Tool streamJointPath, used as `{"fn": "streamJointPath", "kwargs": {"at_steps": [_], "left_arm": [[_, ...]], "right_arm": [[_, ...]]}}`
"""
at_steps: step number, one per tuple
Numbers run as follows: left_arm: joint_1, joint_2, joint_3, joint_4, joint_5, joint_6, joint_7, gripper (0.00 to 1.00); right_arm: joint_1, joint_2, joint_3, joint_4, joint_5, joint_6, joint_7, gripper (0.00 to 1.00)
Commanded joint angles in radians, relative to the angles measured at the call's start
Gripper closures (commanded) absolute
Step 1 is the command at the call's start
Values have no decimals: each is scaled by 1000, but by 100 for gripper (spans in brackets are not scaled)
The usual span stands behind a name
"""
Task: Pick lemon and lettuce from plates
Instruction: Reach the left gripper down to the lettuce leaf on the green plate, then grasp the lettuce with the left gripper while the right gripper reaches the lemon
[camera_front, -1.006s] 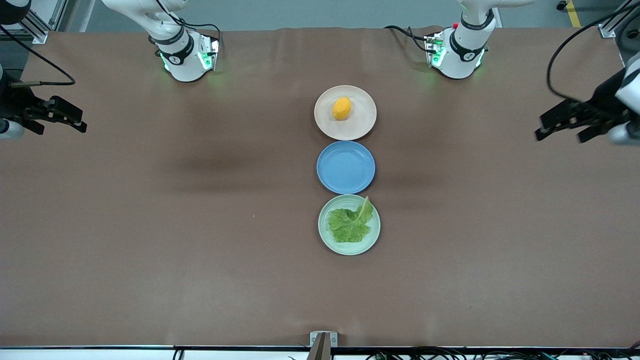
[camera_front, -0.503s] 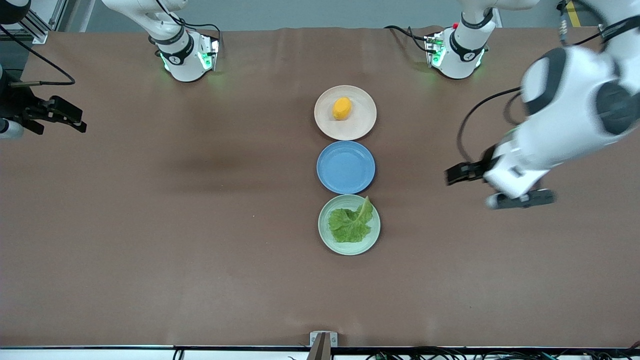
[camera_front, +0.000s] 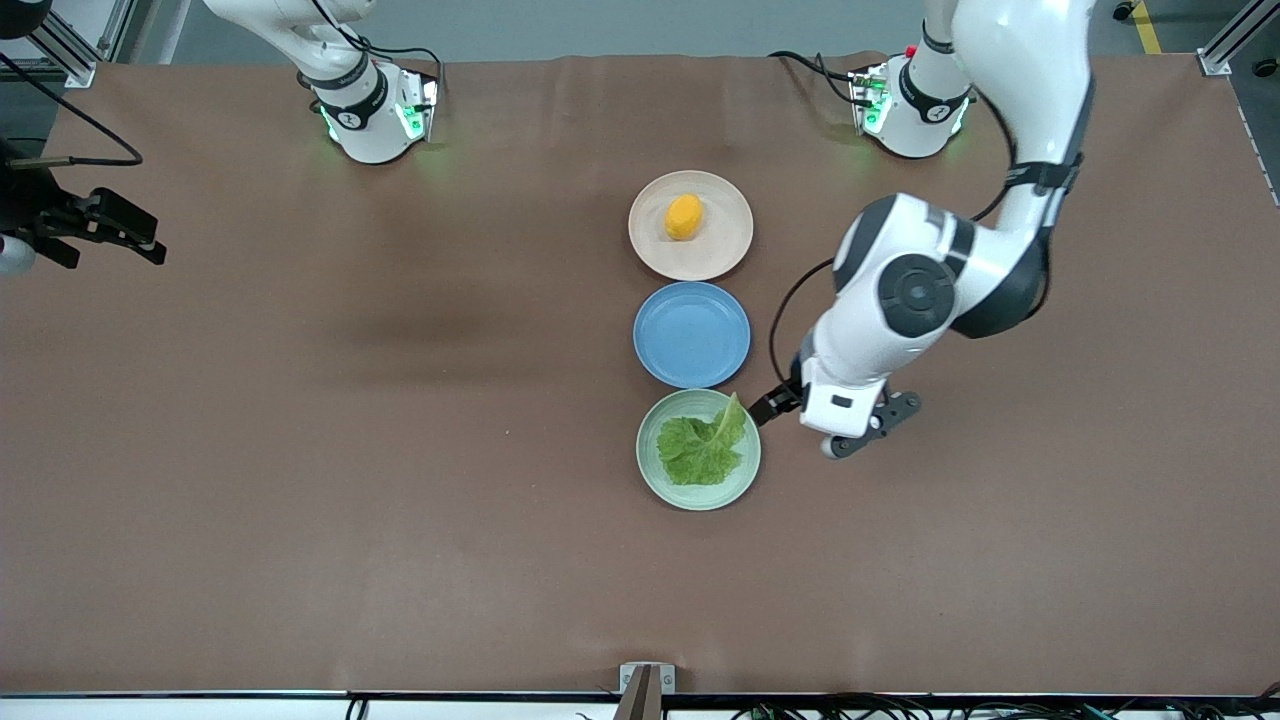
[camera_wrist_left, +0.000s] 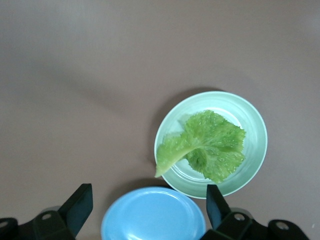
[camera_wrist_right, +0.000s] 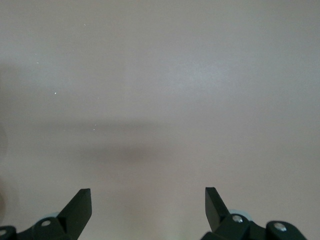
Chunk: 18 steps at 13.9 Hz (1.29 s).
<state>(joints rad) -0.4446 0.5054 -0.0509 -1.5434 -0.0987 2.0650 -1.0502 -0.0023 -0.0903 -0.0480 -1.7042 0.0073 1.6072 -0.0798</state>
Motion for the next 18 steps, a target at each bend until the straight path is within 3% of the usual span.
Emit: {"fn": "streamJointPath", "kwargs": {"at_steps": [1, 4, 7, 10, 15, 18], "left_arm": [[-40, 57, 5, 22, 34, 41, -155, 0], [-75, 113, 5, 28, 34, 133, -335, 0], [-104, 188, 13, 49, 37, 268, -444, 0], [-115, 274, 14, 114, 51, 328, -459, 0], [-138, 329, 25, 141, 51, 412, -464, 0], [-157, 347, 26, 138, 56, 420, -464, 0]], "right_arm": [[-15, 98, 4, 58, 10, -7, 9, 0], [-21, 124, 3, 66, 11, 5, 0, 0], [-13, 217, 5, 74, 2, 5, -3, 0], [53, 228, 8, 63, -4, 6, 20, 0], [234, 228, 10, 47, 26, 20, 424, 0], [327, 218, 10, -9, 115, 66, 570, 0]]}}
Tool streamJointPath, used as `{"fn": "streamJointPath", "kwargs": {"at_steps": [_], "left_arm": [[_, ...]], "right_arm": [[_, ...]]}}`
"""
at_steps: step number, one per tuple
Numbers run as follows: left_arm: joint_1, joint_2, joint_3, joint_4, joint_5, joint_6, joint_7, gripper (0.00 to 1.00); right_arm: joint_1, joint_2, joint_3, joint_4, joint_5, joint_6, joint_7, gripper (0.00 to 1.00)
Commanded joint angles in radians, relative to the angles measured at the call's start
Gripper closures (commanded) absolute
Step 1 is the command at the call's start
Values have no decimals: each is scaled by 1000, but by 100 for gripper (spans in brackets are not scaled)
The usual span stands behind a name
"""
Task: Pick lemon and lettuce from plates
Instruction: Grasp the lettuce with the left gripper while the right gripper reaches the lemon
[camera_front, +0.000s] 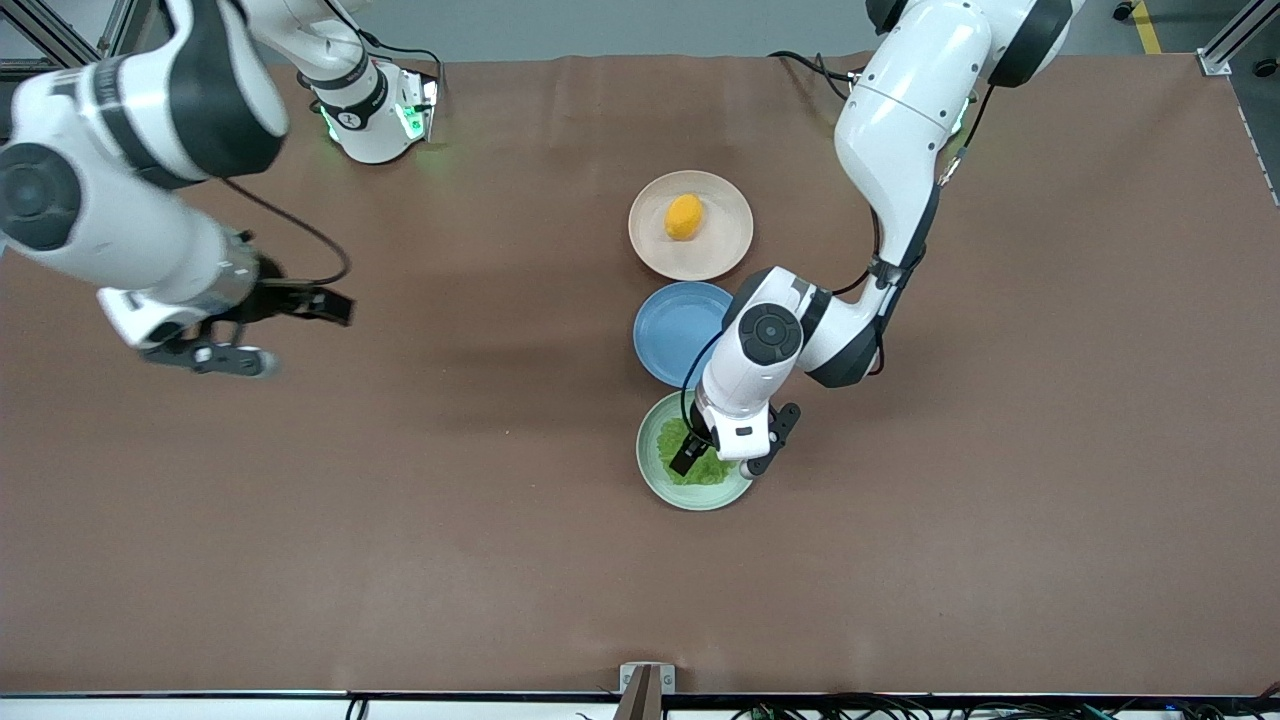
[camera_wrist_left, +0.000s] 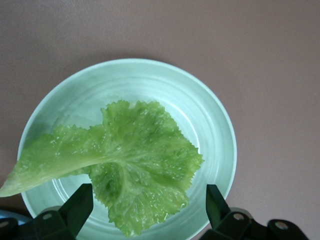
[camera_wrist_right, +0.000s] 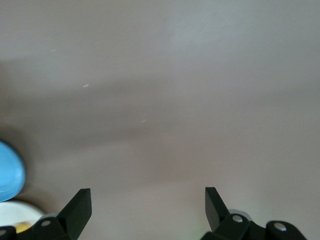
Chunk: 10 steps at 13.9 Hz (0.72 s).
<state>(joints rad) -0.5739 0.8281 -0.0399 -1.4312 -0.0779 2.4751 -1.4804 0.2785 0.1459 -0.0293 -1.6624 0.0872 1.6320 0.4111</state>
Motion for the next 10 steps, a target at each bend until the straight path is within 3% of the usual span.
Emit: {"fn": "streamJointPath", "kwargs": {"at_steps": [1, 5, 10], "left_arm": [[-29, 28, 15, 26, 38, 10, -34, 1], [-32, 40, 14, 21, 40, 10, -34, 3], [-29, 48, 14, 17, 47, 10, -34, 22]], "right_arm": [[91, -32, -9, -91, 37, 72, 136, 0], [314, -43, -11, -169, 37, 211, 458, 0], [546, -19, -11, -241, 36, 374, 743, 0]]}}
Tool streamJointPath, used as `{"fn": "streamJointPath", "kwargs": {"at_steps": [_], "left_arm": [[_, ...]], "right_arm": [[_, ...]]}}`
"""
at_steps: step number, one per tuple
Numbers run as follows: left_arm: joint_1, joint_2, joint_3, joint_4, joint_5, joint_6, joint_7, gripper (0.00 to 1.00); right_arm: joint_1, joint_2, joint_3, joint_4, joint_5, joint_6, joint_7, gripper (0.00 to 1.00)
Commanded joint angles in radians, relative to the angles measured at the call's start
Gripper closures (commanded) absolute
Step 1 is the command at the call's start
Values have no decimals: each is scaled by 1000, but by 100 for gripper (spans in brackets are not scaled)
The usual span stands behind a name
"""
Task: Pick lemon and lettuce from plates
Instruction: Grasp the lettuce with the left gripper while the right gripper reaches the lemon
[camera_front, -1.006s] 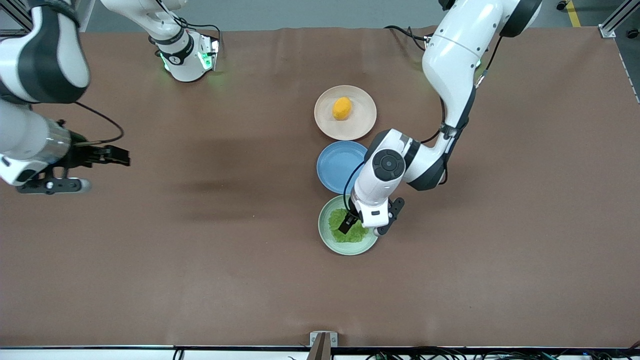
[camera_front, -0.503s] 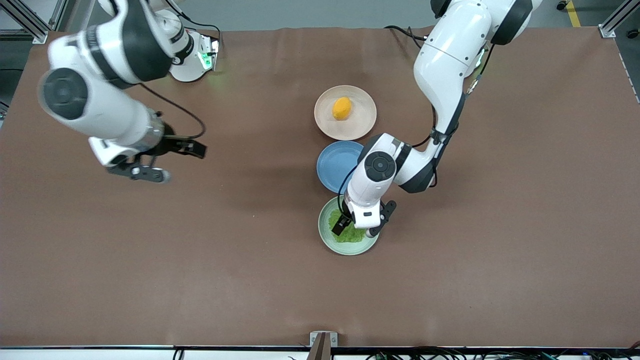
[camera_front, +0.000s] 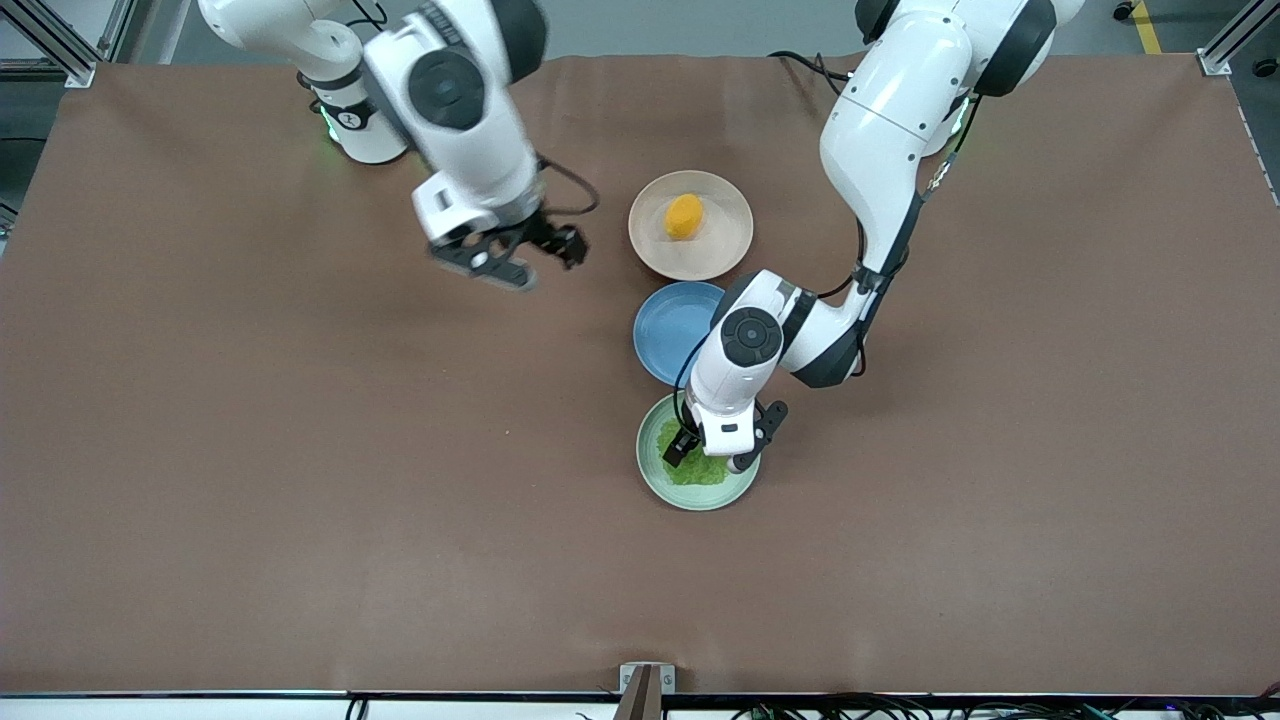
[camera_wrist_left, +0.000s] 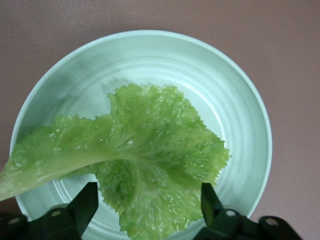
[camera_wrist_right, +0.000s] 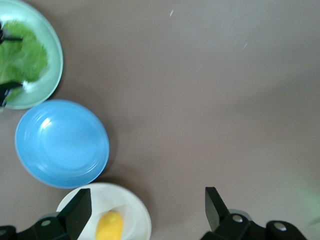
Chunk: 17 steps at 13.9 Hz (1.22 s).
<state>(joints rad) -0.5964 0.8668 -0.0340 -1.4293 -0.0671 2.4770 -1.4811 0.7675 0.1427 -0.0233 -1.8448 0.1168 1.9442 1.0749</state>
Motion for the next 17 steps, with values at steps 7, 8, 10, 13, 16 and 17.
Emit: {"fn": "streamJointPath", "kwargs": {"at_steps": [7, 8, 10, 13, 16, 17], "left_arm": [[-3, 11, 8, 15, 50, 8, -24, 65], [-3, 11, 8, 15, 50, 8, -22, 72], [-2, 6, 8, 15, 52, 8, -21, 85], [1, -14, 8, 17, 52, -3, -24, 99], [12, -64, 8, 15, 50, -36, -24, 100], [29, -99, 8, 15, 50, -88, -21, 100]], "right_arm": [[361, 170, -18, -93, -12, 349, 431, 0], [389, 204, -20, -91, -28, 390, 472, 0], [440, 265, -20, -77, -109, 429, 574, 0], [460, 363, -18, -11, -175, 430, 707, 0], [463, 396, -18, 1, -174, 447, 720, 0], [463, 403, -17, 1, -174, 458, 720, 0]]}}
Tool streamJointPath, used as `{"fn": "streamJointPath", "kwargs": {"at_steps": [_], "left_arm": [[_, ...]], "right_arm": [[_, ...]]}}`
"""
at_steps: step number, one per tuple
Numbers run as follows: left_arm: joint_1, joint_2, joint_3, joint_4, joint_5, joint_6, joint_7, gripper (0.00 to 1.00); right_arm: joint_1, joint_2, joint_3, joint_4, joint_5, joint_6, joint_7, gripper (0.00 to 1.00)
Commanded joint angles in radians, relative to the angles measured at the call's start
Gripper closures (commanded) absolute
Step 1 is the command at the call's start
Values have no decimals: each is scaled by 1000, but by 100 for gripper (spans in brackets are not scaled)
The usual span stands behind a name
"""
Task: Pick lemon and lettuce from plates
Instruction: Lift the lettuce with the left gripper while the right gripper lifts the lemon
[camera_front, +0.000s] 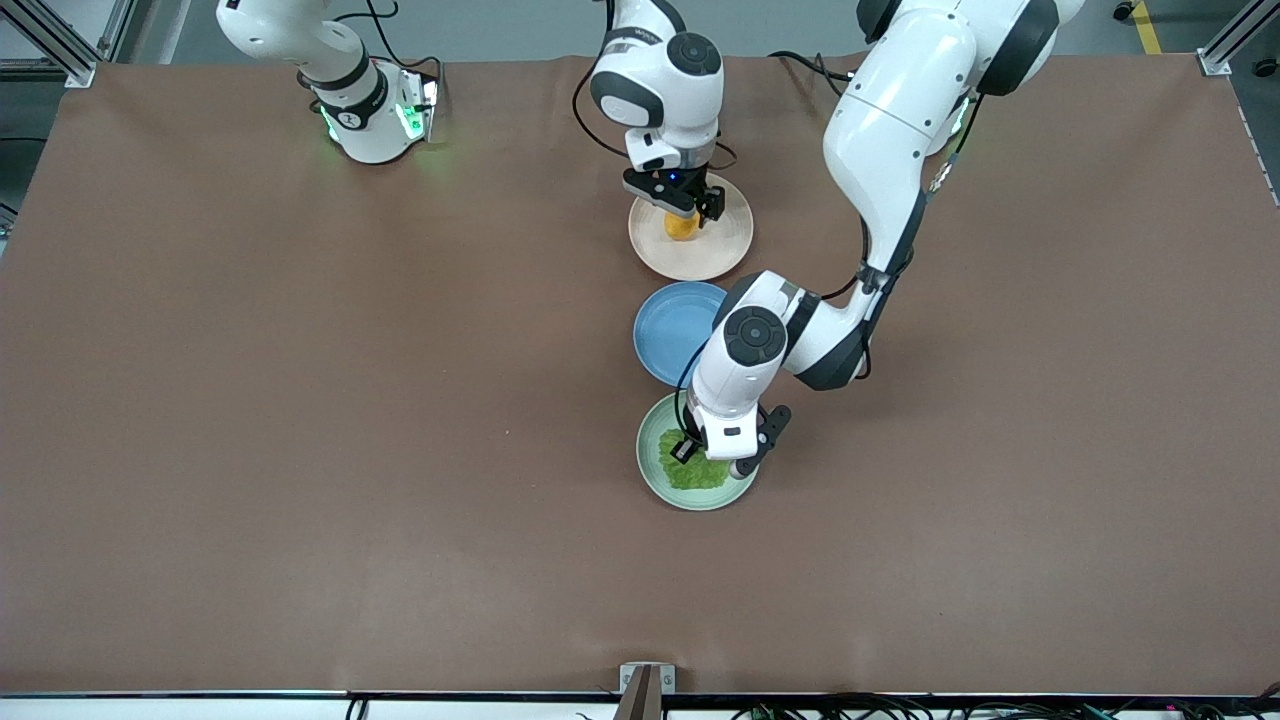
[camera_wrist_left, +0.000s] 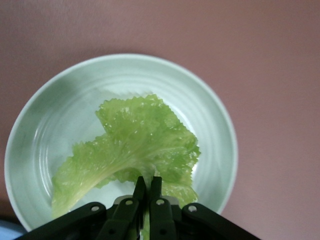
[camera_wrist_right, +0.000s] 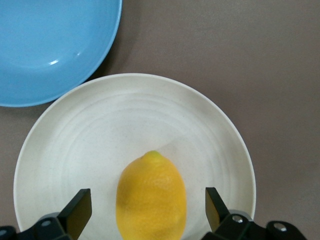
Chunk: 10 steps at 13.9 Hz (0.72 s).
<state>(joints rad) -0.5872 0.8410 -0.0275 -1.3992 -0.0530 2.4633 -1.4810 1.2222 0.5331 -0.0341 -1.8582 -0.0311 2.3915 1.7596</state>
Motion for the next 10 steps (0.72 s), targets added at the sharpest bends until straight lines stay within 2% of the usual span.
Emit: {"fn": "streamJointPath", "kwargs": {"at_steps": [1, 3, 6, 8, 10], "left_arm": [[35, -104, 0, -17, 38, -114, -16, 100], [76, -190, -2, -53, 38, -213, 1, 100], [165, -340, -9, -185, 35, -271, 63, 100], [219, -426, -9, -294, 36, -271, 87, 100], [269, -506, -9, -410, 35, -265, 99, 100]], "right_arm": [[10, 18, -6, 14, -24, 21, 35, 0], [10, 30, -6, 14, -23, 44, 35, 0], [22, 38, -6, 14, -24, 64, 34, 4], [28, 39, -6, 13, -26, 60, 24, 13], [43, 44, -6, 13, -33, 58, 18, 30]]}}
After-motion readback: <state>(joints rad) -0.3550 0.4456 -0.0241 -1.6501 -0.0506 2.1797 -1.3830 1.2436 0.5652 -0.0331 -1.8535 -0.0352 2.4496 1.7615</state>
